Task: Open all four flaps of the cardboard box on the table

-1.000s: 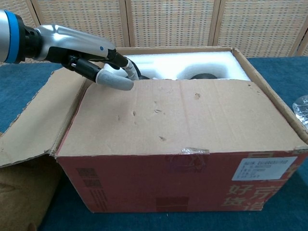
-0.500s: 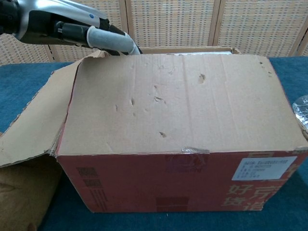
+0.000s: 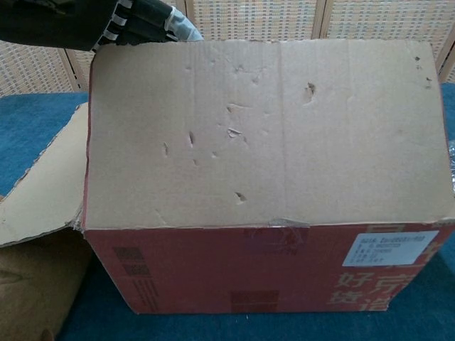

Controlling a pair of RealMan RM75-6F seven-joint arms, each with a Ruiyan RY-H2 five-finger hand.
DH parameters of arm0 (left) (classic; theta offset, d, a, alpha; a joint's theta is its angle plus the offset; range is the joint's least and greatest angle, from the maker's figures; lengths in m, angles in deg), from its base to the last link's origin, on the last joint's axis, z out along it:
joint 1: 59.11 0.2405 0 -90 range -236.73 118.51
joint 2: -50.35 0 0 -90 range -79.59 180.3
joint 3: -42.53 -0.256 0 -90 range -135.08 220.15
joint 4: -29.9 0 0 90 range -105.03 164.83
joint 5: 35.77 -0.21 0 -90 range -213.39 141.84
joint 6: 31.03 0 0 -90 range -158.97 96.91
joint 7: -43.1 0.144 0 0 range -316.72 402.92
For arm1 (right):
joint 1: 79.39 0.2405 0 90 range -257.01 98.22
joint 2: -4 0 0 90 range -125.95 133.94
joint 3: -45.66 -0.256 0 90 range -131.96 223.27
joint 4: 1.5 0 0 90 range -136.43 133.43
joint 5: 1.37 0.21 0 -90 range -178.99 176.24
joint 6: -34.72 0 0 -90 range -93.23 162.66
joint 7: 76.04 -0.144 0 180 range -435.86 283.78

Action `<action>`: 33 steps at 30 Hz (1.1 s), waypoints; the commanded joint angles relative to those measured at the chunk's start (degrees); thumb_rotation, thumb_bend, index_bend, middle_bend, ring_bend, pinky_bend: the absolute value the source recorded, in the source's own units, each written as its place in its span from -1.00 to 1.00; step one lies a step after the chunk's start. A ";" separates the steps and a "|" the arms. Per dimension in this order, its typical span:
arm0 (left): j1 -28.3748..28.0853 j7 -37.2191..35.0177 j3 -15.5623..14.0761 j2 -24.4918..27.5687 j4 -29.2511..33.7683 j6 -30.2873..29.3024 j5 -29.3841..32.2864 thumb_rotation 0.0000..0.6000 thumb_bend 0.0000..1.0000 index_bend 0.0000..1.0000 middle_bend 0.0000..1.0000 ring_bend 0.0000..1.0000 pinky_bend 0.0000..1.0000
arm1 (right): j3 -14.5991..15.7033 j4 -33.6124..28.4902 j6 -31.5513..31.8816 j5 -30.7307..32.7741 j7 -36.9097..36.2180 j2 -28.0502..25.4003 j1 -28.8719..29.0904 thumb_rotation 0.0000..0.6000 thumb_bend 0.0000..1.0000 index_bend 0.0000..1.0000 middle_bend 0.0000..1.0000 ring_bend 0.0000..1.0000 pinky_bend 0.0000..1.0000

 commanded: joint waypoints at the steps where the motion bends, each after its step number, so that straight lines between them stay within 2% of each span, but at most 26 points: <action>1: 1.71 -13.51 0.49 2.99 0.72 -0.35 -11.05 -0.47 -0.50 -0.48 -0.82 -1.00 -1.00 | -0.01 -0.07 -0.03 0.08 0.15 0.00 0.03 1.00 -0.74 -0.75 -0.86 -1.00 -0.91; 4: 0.63 -24.11 -2.17 4.52 -0.40 -4.77 -19.53 -0.48 -0.50 -0.48 -0.82 -1.00 -1.00 | -0.02 -0.25 0.03 0.14 0.43 -0.09 0.00 1.00 -0.74 -0.75 -0.86 -1.00 -0.91; 11: -6.10 -50.64 -13.35 8.33 -8.24 -22.07 -41.16 -0.50 -0.50 -0.48 -0.82 -1.00 -1.00 | -0.13 -0.87 0.09 0.26 1.09 -0.33 0.09 1.00 -0.74 -0.75 -0.86 -1.00 -0.91; 14: -9.11 -57.22 -17.19 8.89 -11.53 -27.64 -46.76 -0.50 -0.50 -0.48 -0.82 -1.00 -1.00 | -0.16 -1.03 0.14 0.27 1.25 -0.39 0.11 1.00 -0.74 -0.75 -0.86 -1.00 -0.91; 20: -11.98 -60.91 -21.99 9.37 -14.02 -33.78 -51.85 -0.50 -0.50 -0.48 -0.81 -1.00 -1.00 | -0.15 -1.33 0.28 0.19 1.42 -0.50 0.07 1.00 -0.74 -0.75 -0.86 -1.00 -0.91; 26: -15.14 -61.70 -26.03 9.23 -13.72 -36.19 -54.69 -0.51 -0.50 -0.49 -0.82 -1.00 -1.00 | -0.09 -1.36 0.30 0.28 1.40 -0.50 0.00 1.00 -0.74 -0.75 -0.86 -1.00 -0.91; 33: -17.39 -61.51 -28.84 8.91 -13.26 -38.53 -54.88 -0.51 -0.50 -0.48 -0.82 -1.00 -1.00 | -0.01 -1.27 0.30 0.31 1.33 -0.50 -0.08 1.00 -0.74 -0.75 -0.86 -1.00 -0.91</action>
